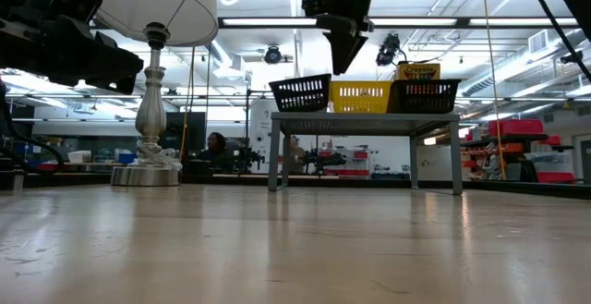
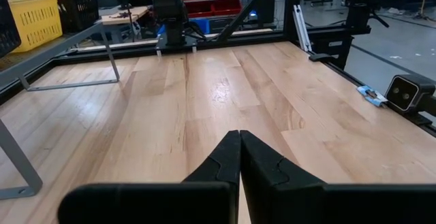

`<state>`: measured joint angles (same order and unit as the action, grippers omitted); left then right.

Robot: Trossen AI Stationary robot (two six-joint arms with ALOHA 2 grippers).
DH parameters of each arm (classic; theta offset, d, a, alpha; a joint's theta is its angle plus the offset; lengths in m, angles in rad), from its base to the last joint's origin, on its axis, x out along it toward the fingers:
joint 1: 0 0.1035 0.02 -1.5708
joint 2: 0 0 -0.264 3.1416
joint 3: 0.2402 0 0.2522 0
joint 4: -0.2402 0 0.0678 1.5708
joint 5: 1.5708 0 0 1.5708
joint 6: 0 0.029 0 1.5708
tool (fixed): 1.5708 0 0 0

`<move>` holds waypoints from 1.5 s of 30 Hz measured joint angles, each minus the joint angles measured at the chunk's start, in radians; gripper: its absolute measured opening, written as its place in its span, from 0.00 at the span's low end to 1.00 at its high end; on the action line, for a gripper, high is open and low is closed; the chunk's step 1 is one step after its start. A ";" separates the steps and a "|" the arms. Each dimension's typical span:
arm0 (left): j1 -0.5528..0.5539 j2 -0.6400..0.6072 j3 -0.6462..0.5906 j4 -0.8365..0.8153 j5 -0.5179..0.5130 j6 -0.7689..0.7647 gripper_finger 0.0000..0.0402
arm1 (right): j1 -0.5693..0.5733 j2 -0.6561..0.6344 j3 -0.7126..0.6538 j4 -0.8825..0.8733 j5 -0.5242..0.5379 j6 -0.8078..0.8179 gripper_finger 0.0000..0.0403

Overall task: Pick & Place Office Desk Supplies
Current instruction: Put the black bin with spring keychains on the shelf, then return to Home Position

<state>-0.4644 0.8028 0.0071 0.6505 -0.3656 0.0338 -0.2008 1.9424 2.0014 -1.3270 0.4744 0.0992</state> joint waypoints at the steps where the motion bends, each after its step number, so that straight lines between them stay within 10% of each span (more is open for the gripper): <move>1: 0.000 0.000 0.000 0.000 0.000 0.000 0.02 | 0.000 0.004 0.000 -0.001 -0.006 -0.001 0.39; 27: 0.000 0.000 0.000 -0.005 0.006 0.000 0.02 | 0.055 -0.002 0.000 0.045 -0.037 -0.049 0.39; 45: 0.000 -0.020 0.000 0.152 0.139 0.060 0.02 | 0.496 -0.122 0.000 0.657 -0.654 -0.303 0.39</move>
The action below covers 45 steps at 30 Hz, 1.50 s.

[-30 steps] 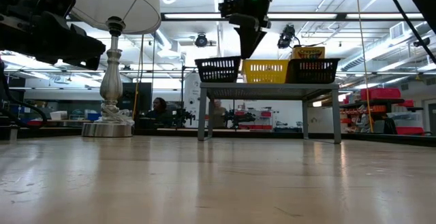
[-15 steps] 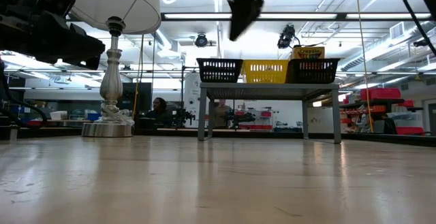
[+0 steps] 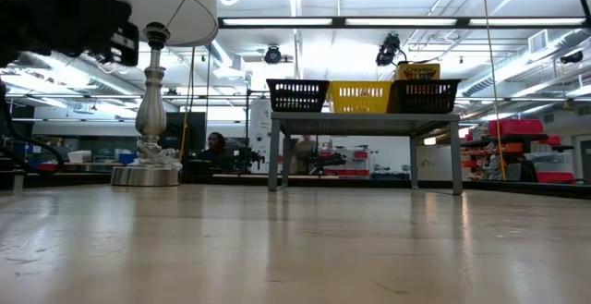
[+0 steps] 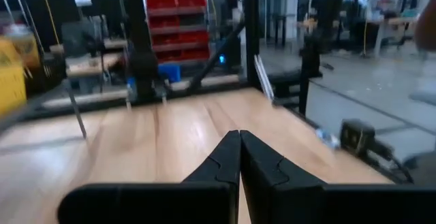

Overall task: Pick & Place Office Desk Supplies
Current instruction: Return to Home Position

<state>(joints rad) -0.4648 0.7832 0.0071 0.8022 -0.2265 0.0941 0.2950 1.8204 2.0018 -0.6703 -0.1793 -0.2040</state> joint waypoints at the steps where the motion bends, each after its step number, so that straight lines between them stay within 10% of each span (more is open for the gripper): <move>1: 0.000 -0.011 0.000 0.014 0.001 0.011 0.02 | 0.021 -0.006 0.000 0.009 -0.020 -0.001 0.39; 9: 0.000 -0.161 0.000 0.017 0.052 0.022 0.02 | 0.122 -0.117 -0.070 0.087 -0.035 -0.024 0.39; 19: 0.000 -0.223 0.000 -0.111 0.046 -0.017 0.02 | 0.122 -0.312 -0.856 0.904 0.000 0.225 0.39; 45: 0.060 -0.223 0.000 -0.228 -0.008 -0.078 0.02 | 0.202 -1.090 -1.974 1.427 0.137 0.247 0.39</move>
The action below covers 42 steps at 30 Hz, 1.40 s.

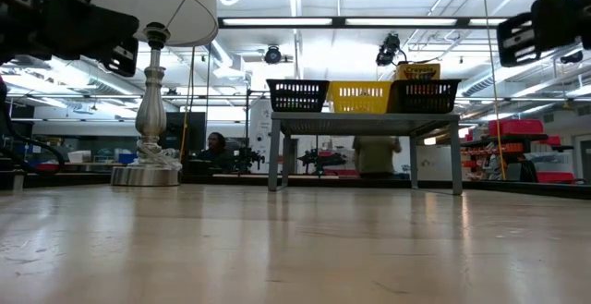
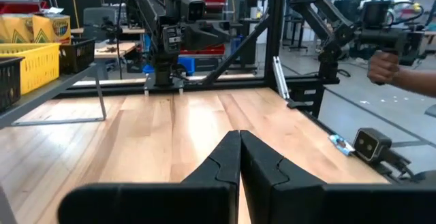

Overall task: Pick & Place Office Desk Supplies
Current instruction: Return to Home Position

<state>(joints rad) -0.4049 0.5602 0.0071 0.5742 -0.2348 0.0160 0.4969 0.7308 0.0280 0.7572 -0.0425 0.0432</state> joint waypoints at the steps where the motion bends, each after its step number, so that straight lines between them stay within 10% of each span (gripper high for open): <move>1: 0.000 0.000 0.000 -0.006 -0.001 0.000 0.02 | -0.001 -0.028 -0.021 -0.017 0.001 0.009 0.39; 16: 0.001 0.000 0.000 -0.049 -0.039 0.018 0.02 | -0.120 -0.271 -0.020 -0.283 0.138 -0.092 0.39; 29: 0.001 0.000 0.000 -0.047 -0.055 0.013 0.02 | -0.488 -0.516 -0.020 -0.587 -0.087 -0.145 0.39; 42: 0.001 0.000 0.000 0.003 -0.053 -0.005 0.02 | -0.521 -0.726 -0.020 -0.724 -0.123 -0.155 0.39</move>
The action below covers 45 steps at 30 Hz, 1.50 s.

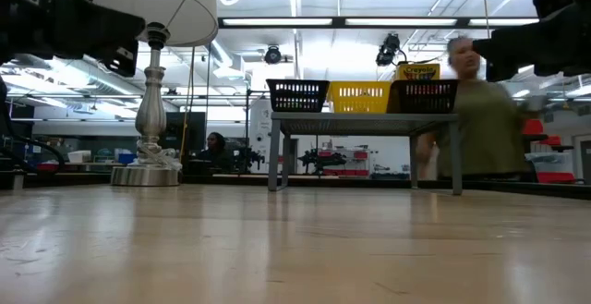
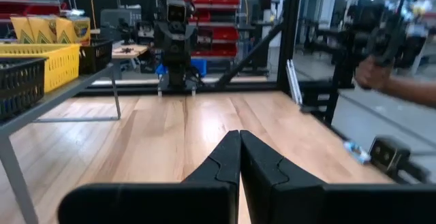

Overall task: Pick & Place Office Desk Supplies
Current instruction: Return to Home Position

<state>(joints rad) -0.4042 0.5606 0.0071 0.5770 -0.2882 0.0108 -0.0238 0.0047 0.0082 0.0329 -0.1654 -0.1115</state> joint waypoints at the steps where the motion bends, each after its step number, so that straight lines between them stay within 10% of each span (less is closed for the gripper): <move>1: -0.001 0.000 0.000 0.012 0.000 -0.010 0.02 | 0.000 0.001 0.000 -0.001 0.000 0.006 0.39; 11: -0.058 -0.064 0.004 -0.005 -0.064 0.099 0.02 | 0.000 0.001 0.000 -0.001 0.000 0.050 0.39; 20: -0.216 -0.382 0.218 -0.709 -0.239 0.010 0.02 | 0.000 0.001 0.000 -0.001 0.000 0.054 0.39; 26: -0.305 -0.562 0.160 -0.719 -0.241 0.030 0.02 | 0.000 0.001 0.000 -0.001 0.000 0.069 0.39; 35: -0.352 -0.530 0.001 -0.435 -0.015 0.033 0.02 | 0.000 0.002 0.000 -0.001 0.000 0.091 0.39; 45: -0.269 -0.530 0.001 -0.453 -0.052 0.109 0.02 | 0.000 0.002 0.000 0.000 0.001 0.089 0.39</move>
<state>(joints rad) -0.6730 0.0303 0.0078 0.1238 -0.3405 0.1203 -0.0238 0.0063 0.0082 0.0324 -0.1646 -0.0227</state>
